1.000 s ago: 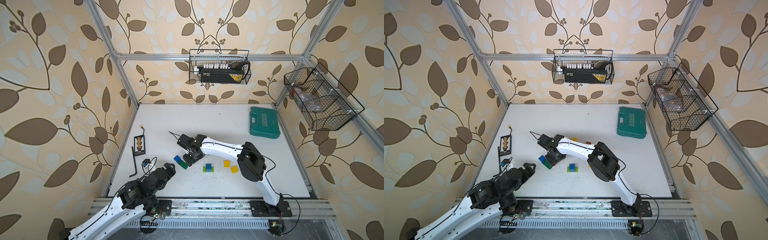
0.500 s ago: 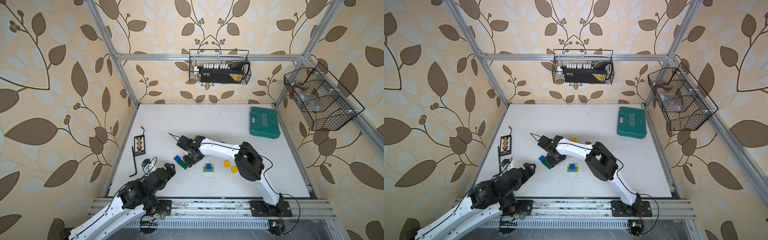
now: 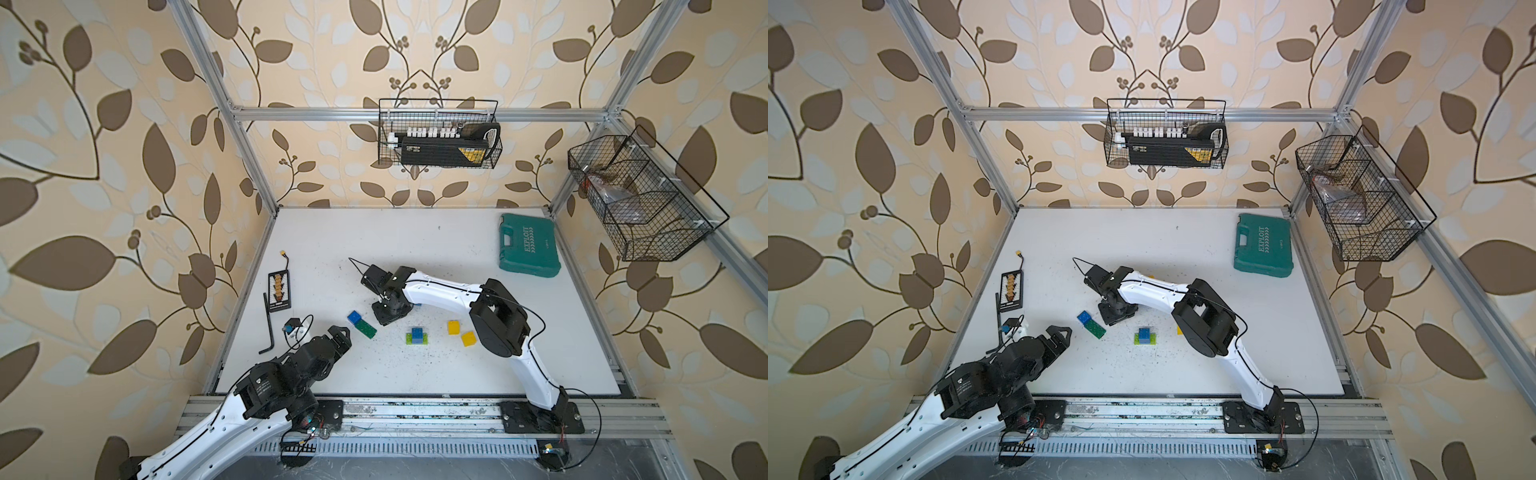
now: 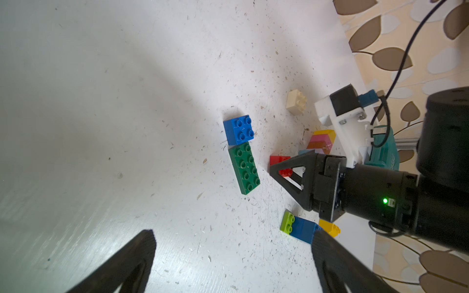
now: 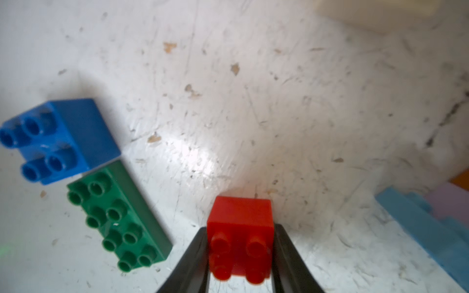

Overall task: Assemble the number 1 with lego
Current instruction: Move the lego brick at the center of the board, then pick up the lego brick from the center of the board.

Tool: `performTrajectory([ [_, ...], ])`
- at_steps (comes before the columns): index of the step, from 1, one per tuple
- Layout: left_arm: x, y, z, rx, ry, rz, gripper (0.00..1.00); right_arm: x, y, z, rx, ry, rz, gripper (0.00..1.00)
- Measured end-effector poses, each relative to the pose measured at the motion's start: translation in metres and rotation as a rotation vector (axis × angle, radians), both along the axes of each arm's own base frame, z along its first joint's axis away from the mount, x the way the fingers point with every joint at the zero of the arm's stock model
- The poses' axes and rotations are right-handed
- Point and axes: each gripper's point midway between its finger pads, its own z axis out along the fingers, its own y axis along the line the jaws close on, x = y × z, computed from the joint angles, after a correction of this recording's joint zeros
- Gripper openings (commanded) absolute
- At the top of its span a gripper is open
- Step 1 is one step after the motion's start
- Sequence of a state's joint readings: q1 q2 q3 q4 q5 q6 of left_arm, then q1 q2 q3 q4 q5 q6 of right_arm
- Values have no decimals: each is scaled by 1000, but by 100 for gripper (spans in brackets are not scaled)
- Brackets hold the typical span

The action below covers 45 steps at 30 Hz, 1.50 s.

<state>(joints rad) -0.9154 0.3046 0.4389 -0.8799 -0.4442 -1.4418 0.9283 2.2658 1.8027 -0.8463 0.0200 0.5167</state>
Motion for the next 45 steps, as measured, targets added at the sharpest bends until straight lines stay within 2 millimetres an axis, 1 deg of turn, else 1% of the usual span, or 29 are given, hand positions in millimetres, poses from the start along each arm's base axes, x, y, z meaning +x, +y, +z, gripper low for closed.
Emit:
performTrajectory([
  [4,0,0,0,-2,-2,1,99,2,-9,-1,-16,17,-69,43],
  [9,0,0,1,-6,-4,0,99,3,-10,-1,-13,23,-126,44],
  [17,0,0,2,-13,-10,0,99,4,-14,2,-30,16,-155,49],
  [24,0,0,3,-20,-16,1,99,11,-13,11,-29,-8,-160,47],
  [32,-1,1,-1,-14,-11,1,99,9,-15,11,-39,-3,-161,46],
  [39,-1,1,-2,-11,-9,0,99,9,-16,11,-42,-1,-172,42],
  [45,-1,1,-2,-11,-9,1,99,7,-19,10,-53,4,-180,42],
])
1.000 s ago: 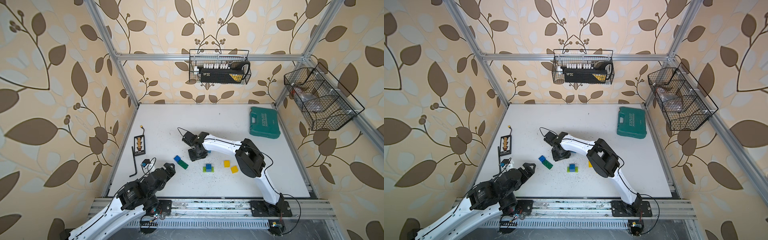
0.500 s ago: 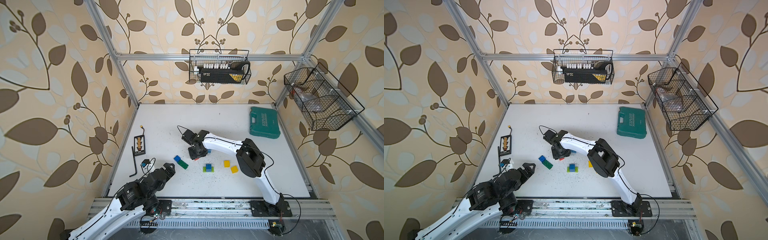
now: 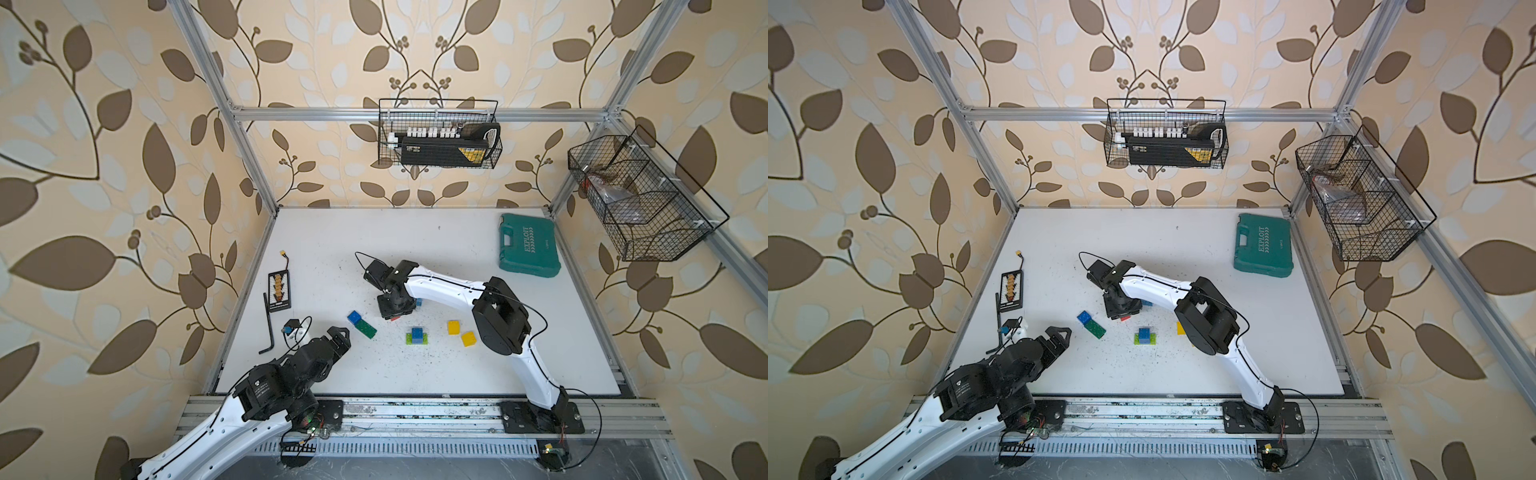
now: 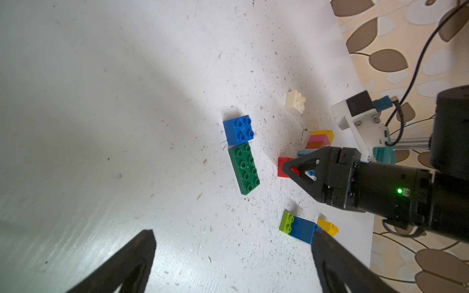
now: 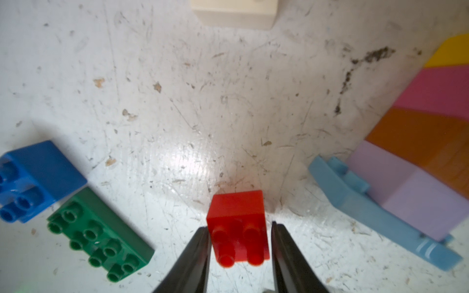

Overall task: Assemble the number 1 with lego
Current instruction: Pick up the lego brick from the center of the board.

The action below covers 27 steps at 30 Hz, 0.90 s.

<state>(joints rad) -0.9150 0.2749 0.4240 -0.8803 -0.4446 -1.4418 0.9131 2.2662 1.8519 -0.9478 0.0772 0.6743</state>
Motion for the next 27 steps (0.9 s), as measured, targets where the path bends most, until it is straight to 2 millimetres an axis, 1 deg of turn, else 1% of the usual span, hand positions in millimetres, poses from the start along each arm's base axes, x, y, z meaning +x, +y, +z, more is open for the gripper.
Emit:
performTrajectory([
  [14,0,0,0,-2,-2,0,99,0,-1,-2,-15,11,-15,41],
  [21,0,0,2,-11,-9,0,99,0,-3,-2,-23,11,-34,25],
  [24,0,0,3,-15,-12,1,99,1,-4,-2,-24,15,-49,20],
  [27,0,0,4,-21,-17,0,99,1,-6,-1,-24,18,-70,19],
])
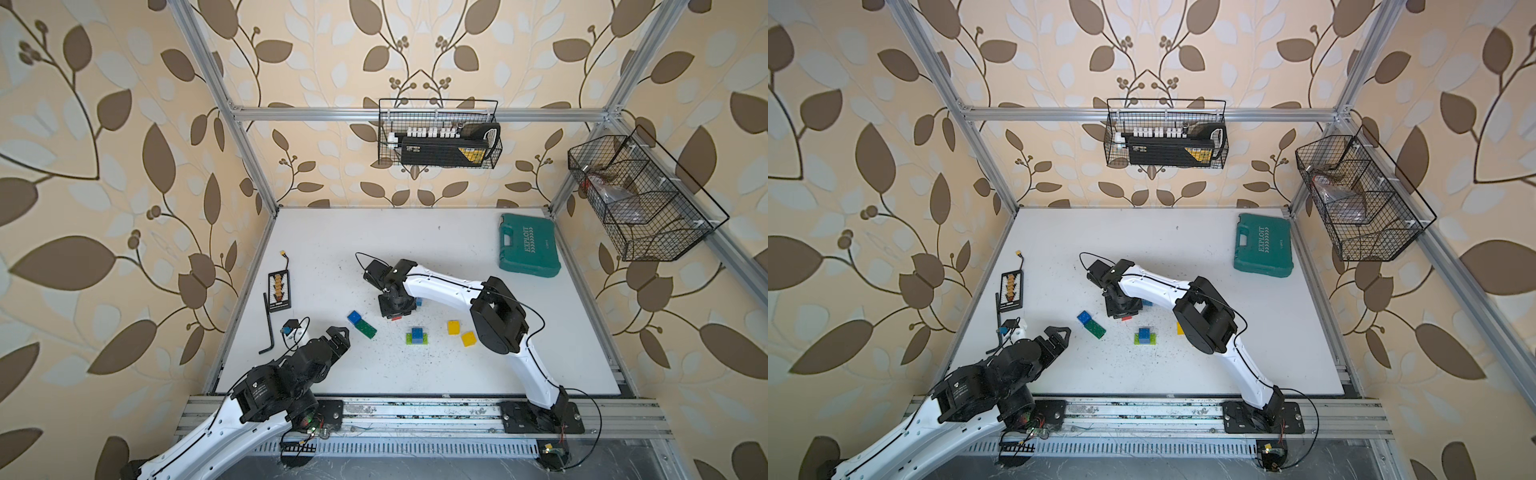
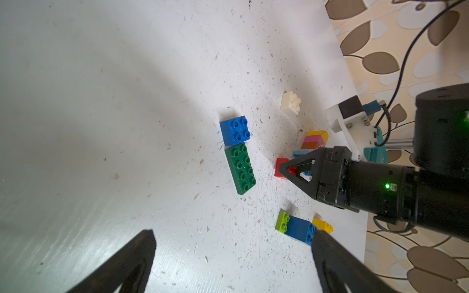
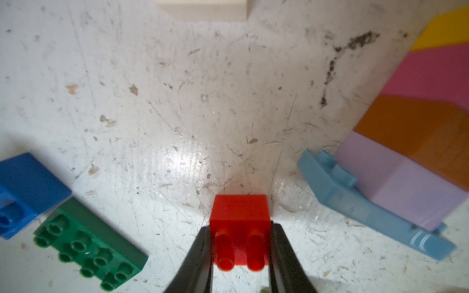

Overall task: Assemble the number 1 with lego
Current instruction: Pick up the lego brick from the center of the board, then assemble the lego brick with the lego brick.

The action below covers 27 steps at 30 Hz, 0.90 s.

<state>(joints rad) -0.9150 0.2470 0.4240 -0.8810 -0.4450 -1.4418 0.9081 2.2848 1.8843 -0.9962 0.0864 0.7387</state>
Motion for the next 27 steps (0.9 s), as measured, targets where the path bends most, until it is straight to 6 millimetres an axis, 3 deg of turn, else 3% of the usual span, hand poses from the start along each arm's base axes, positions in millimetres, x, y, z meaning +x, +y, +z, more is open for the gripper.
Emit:
performTrajectory([
  [4,0,0,1,-4,-3,-1,99,2,-2,18,29,-17,-45,17],
  [10,3,-6,0,25,-6,-33,99,-1,-22,89,148,-89,-145,12],
  [13,5,-14,-4,63,11,-76,99,-9,-39,110,183,-103,-195,11],
  [20,7,-33,-11,137,68,-168,99,-39,-68,99,158,-33,-264,7],
  [27,7,-40,-1,102,37,-202,99,-66,-63,86,121,7,-254,2],
])
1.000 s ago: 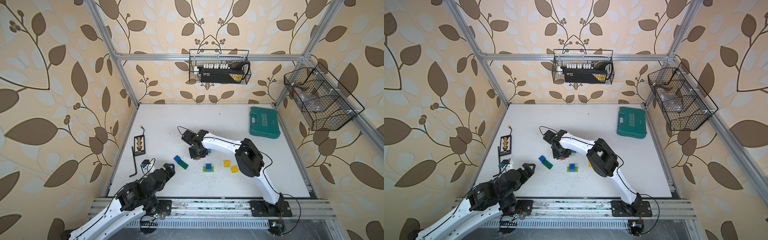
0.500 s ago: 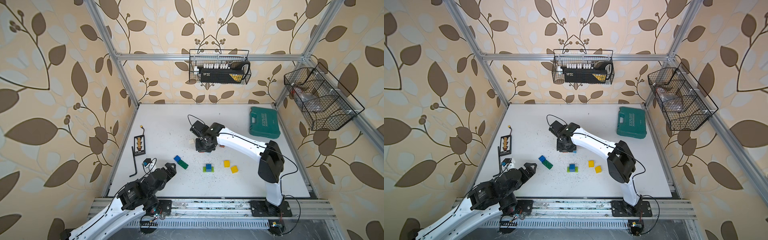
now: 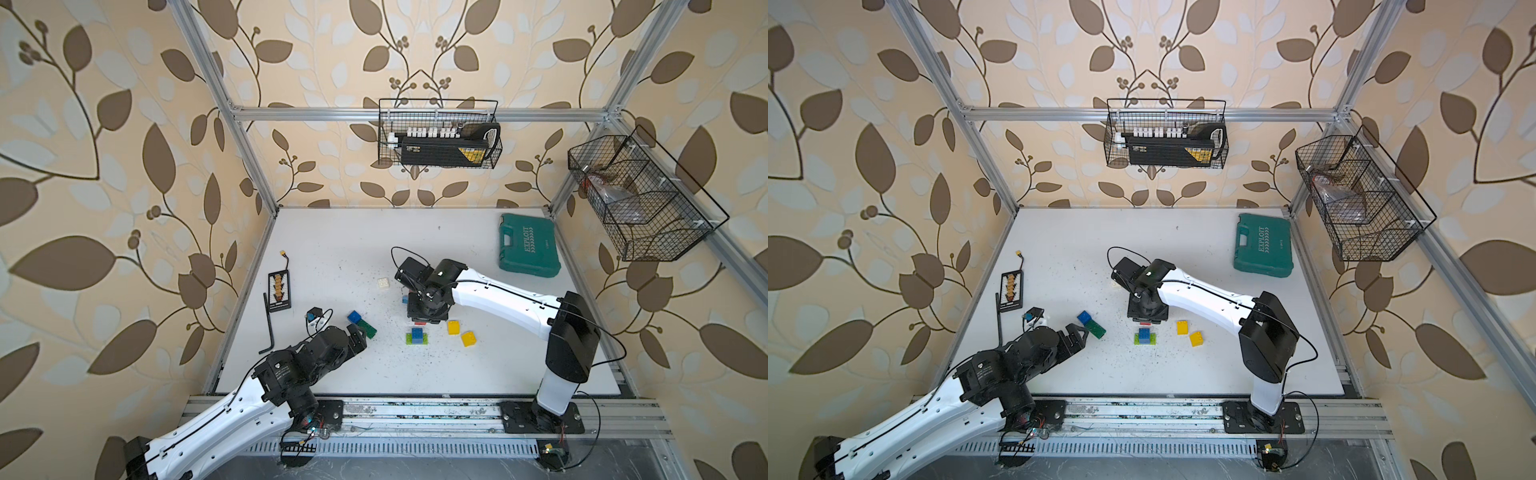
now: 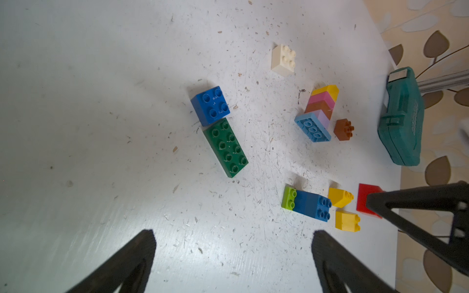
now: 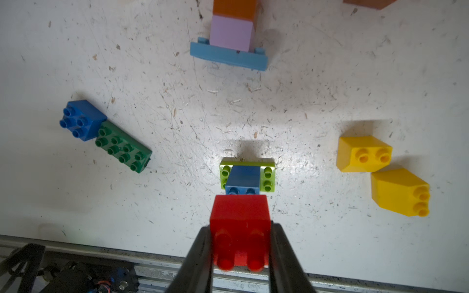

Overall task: Assemble the number 1 with lego
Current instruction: Assemble the lego brick with the lego brick.

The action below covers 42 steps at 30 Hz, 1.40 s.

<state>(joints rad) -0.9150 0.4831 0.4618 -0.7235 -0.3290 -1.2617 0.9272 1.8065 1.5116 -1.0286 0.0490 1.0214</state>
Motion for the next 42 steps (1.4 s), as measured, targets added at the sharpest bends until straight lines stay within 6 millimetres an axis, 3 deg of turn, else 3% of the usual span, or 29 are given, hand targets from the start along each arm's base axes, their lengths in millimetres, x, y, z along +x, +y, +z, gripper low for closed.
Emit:
performTrajectory([
  [6,-2,2,16,-84,-65,0,99,-14,4,-6,-14,12,8,0],
  [16,-3,4,11,-78,-60,0,99,-22,2,-27,-56,47,-7,0],
  [21,-3,4,8,-65,-50,0,99,-22,3,-36,-71,55,-5,0],
  [42,-3,4,8,-66,-51,0,99,-14,3,-40,-76,47,-19,0],
])
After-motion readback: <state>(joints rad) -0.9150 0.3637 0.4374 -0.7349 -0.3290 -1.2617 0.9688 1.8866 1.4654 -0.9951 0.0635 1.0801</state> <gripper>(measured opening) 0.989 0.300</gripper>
